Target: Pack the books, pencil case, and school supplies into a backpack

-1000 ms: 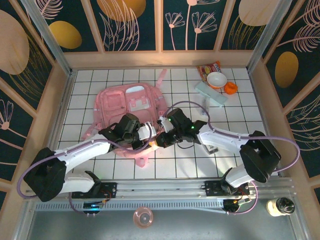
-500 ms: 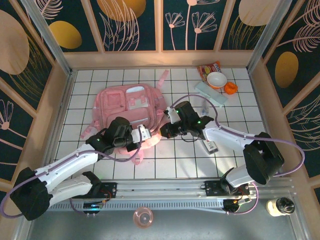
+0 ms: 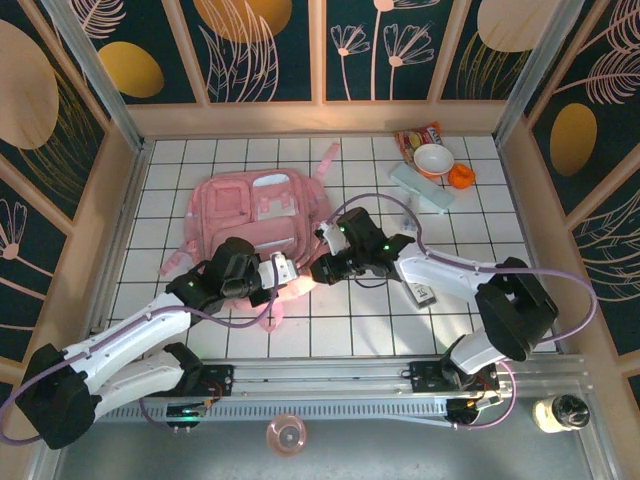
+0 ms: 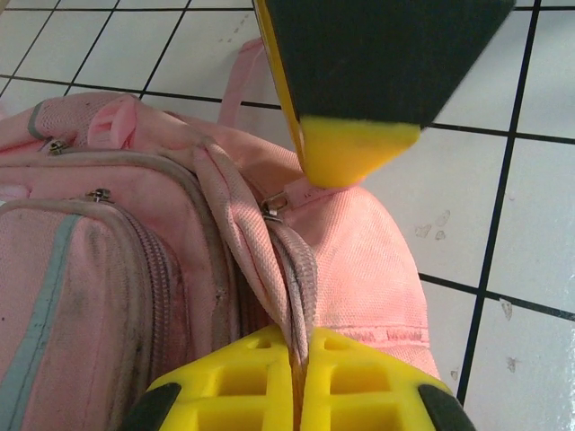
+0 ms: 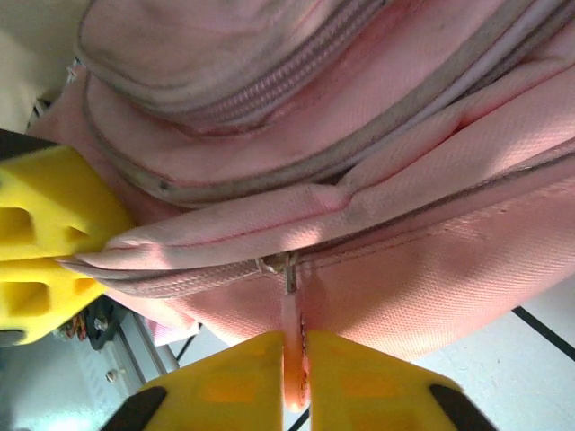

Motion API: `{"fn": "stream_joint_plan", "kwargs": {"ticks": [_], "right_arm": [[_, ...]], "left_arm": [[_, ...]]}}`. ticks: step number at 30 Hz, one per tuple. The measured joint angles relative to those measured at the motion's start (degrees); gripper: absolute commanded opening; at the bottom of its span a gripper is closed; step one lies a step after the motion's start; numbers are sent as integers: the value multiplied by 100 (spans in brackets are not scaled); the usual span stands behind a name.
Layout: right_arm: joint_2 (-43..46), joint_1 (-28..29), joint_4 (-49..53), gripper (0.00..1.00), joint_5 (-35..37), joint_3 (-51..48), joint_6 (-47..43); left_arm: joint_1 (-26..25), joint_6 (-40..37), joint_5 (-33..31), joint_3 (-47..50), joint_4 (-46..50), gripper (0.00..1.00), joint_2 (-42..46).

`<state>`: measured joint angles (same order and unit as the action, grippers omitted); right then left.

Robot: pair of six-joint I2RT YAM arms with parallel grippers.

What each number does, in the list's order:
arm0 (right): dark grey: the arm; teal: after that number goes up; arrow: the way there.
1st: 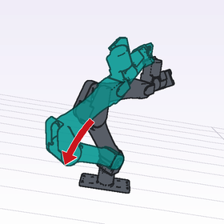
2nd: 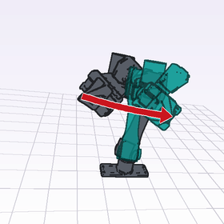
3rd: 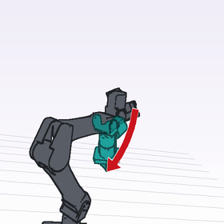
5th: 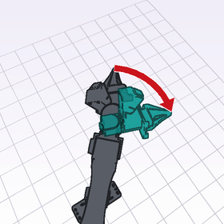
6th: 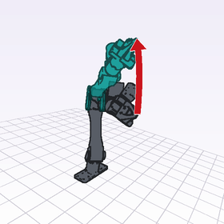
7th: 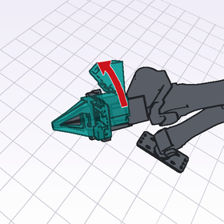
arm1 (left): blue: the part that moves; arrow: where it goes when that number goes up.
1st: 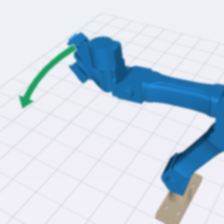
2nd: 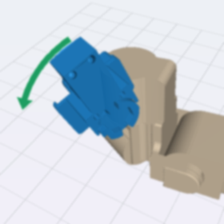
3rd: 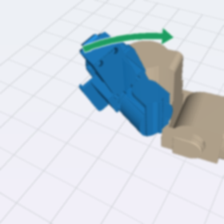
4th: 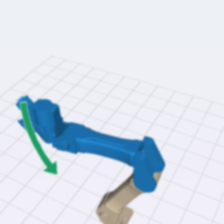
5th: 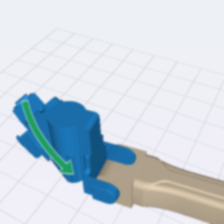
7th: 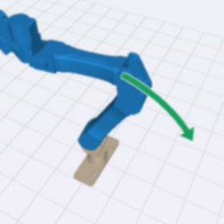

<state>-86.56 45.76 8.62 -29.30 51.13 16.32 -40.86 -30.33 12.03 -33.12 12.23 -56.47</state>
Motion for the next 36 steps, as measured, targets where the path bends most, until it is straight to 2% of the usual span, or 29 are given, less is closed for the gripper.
{"fn": "stream_joint_plan", "kwargs": {"ticks": [7,10,11,17,23,31,34,36], "right_arm": [[-240,7,13,18,-52,103,-2],[-256,4,20,0,-87,136,-72],[-256,4,31,0,-118,157,-94],[-249,-267,155,0,-181,221,-144],[-260,-988,227,0,-389,221,-216],[-861,-1237,238,0,-881,678,-409],[-942,-1344,273,0,-1016,807,-485],[-907,-1379,282,0,-1082,804,-566]], "left_arm": [[7,17,90,0,0,0,22],[15,20,101,0,-2,0,39],[24,20,101,0,-2,0,39],[31,20,76,0,-68,0,63],[37,17,81,-7,-254,0,133],[92,13,186,-114,-234,0,157],[101,9,-33,-155,-219,0,160],[96,0,-232,-155,-210,6,160]]}}
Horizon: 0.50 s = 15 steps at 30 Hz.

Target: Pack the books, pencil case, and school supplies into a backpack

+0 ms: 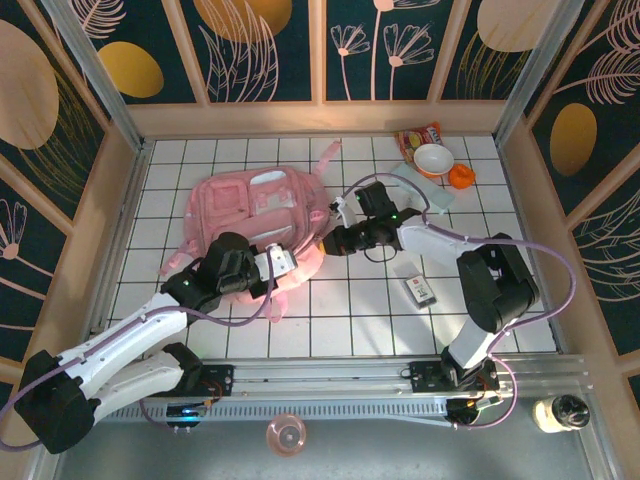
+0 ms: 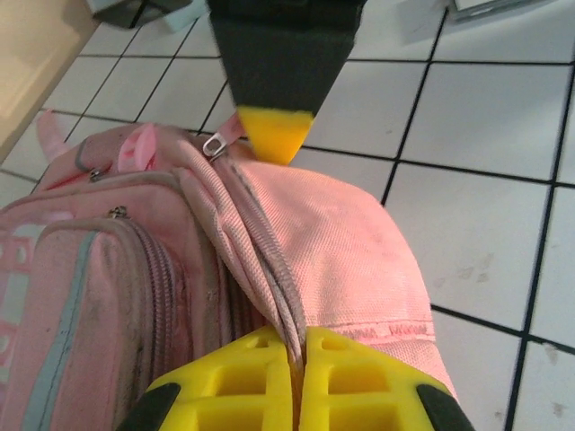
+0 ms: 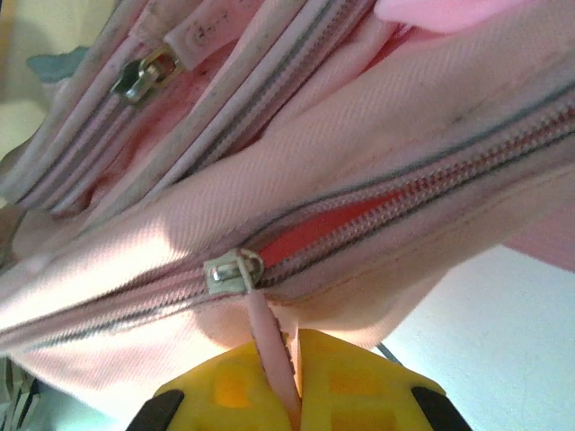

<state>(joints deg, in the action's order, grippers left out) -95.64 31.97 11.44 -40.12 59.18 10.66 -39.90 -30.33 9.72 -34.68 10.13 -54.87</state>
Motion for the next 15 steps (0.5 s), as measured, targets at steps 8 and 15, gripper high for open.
{"fn": "stream_joint_plan", "kwargs": {"ticks": [8,15], "right_arm": [[566,94,271,0,802,-280,-214],[1021,887,525,0,876,-461,-271]], "left_arm": [[-57,328,46,-28,46,74,-83],[-61,960,372,-393,-227,85,-981]]}}
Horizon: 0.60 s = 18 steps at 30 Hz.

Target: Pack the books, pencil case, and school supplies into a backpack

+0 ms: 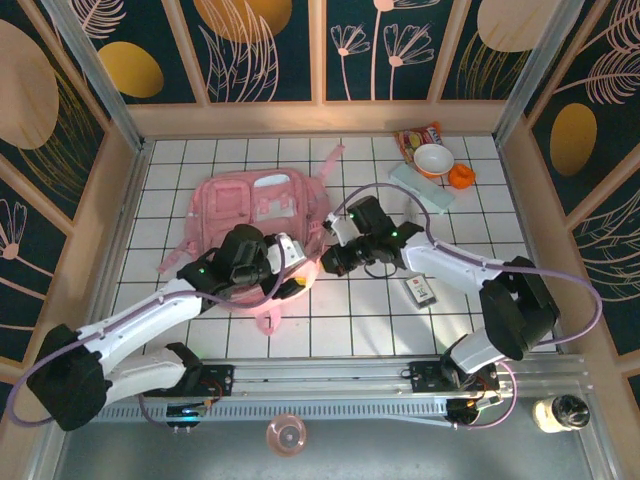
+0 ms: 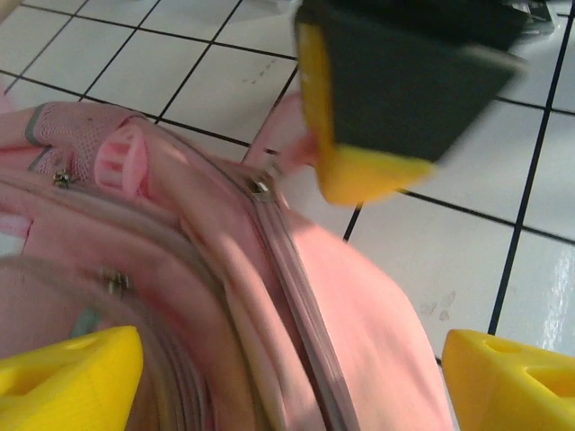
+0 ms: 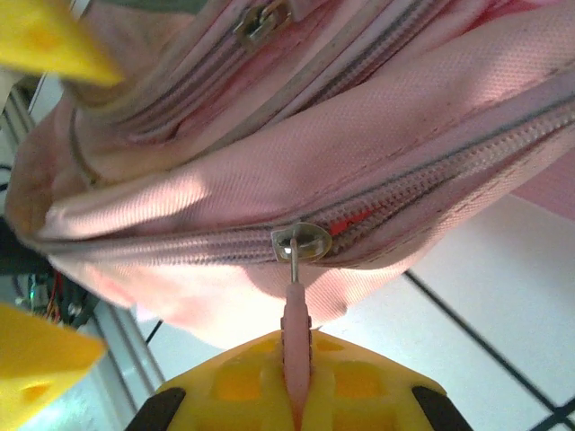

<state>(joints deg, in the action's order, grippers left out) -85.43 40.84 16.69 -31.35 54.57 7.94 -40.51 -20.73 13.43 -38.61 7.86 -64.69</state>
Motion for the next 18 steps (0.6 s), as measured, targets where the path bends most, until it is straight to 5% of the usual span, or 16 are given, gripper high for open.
{"fn": "stream_joint_plan", "kwargs": {"ticks": [9,18], "right_arm": [[170,61,-48,0,98,-225,11],[-107,-114,-638,0,-219,-227,345]], "left_arm": [[-114,227,-208,28,-166,5,-400],[-42,-9,-33,291,-273,0,245]]}}
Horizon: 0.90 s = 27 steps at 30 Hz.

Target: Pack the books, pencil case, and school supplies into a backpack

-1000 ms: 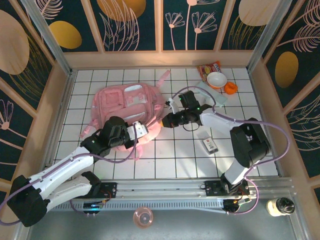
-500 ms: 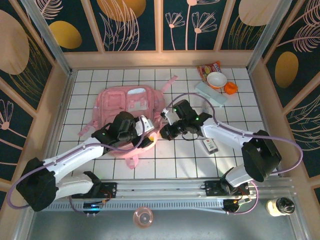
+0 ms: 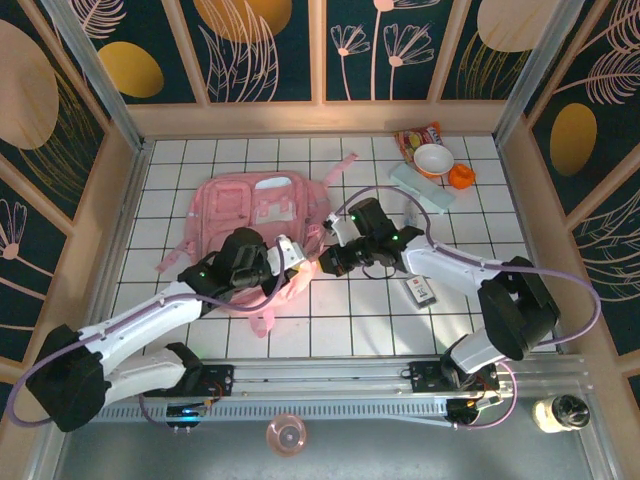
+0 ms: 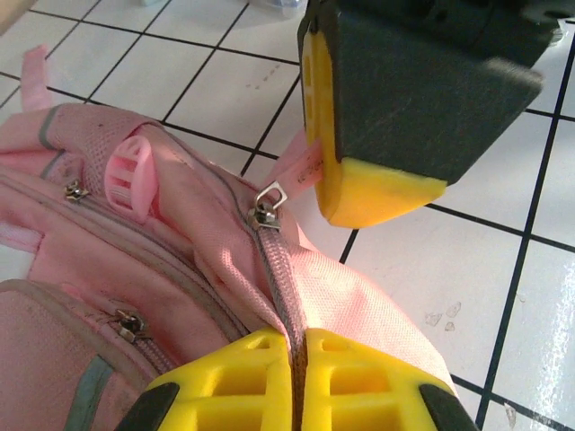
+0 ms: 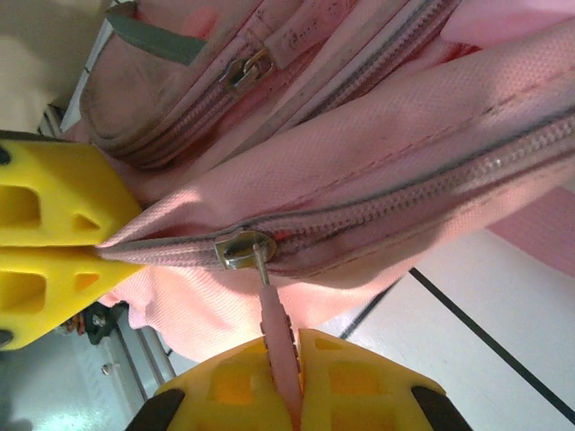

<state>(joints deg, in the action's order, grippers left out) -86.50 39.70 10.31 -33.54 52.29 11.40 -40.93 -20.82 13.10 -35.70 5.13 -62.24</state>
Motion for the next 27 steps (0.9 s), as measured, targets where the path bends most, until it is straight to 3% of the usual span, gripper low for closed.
{"fn": "stream_joint_plan", "kwargs": {"ticks": [8,21,27], "right_arm": [[-444,-31,-262,0,-323,146,227],[-415,-66,-181,0,-417,197,221],[-96,310,13,0,-90,208,94]], "left_arm": [[44,-278,-136,199,81,0,348],[31,-466,-461,199,70,0,278],[31,-481,-415,199,44,0,168]]}}
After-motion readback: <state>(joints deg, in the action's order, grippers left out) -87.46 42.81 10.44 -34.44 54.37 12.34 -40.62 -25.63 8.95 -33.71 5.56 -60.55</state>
